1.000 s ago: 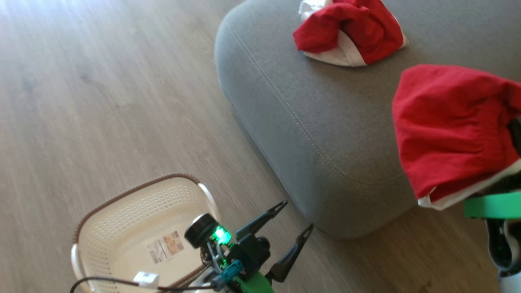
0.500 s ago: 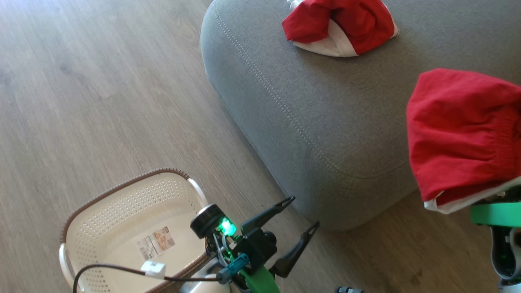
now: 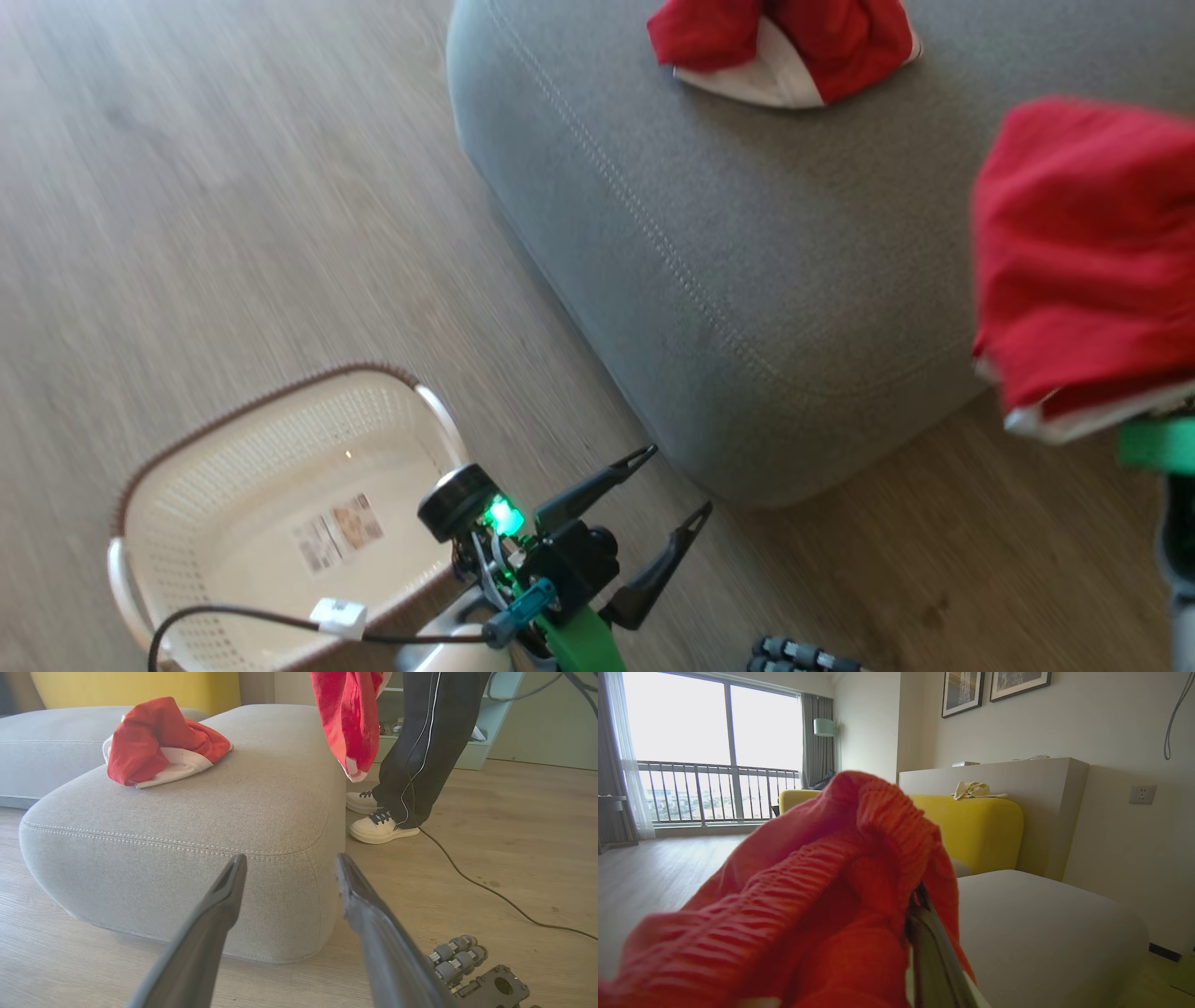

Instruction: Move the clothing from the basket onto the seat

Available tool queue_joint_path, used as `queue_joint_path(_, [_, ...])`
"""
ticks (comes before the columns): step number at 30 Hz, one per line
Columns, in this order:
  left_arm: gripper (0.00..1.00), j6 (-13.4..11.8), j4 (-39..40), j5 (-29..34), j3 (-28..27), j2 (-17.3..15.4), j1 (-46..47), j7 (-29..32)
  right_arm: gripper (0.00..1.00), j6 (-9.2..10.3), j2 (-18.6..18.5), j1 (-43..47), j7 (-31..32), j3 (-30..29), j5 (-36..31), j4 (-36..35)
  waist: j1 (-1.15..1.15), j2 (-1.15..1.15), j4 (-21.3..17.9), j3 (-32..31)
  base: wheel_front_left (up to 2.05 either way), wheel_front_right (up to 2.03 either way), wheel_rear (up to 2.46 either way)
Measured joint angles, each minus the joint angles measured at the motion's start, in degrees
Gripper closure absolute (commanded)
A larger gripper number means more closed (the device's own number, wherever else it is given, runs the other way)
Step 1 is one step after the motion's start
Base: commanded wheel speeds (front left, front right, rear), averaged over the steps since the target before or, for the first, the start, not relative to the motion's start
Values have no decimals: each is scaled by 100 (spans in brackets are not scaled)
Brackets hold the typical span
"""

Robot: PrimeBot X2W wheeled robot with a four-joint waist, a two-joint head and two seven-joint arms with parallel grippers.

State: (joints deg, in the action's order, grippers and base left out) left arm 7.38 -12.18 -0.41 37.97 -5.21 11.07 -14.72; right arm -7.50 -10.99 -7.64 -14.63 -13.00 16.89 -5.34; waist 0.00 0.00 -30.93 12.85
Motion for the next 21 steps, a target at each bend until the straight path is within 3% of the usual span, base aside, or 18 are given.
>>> queue_joint_path(6, [0,1,-2,64,102,-276,360,0,100,0,5,-923,0,-394,144,248,0,0,-36,496,0,0,0])
queue_joint_path(14, [0,3,4,244,327,-973,1012,1,100,0,-83,-2599,-8,-695,230,541,2,0,-93,1610,0,0,0])
queue_joint_path(21, [0,3,110,252,448,-1367,1260,1,100,-1,-558,-4042,-9,-747,182,1350,2,0,-92,2490,0,0,0])
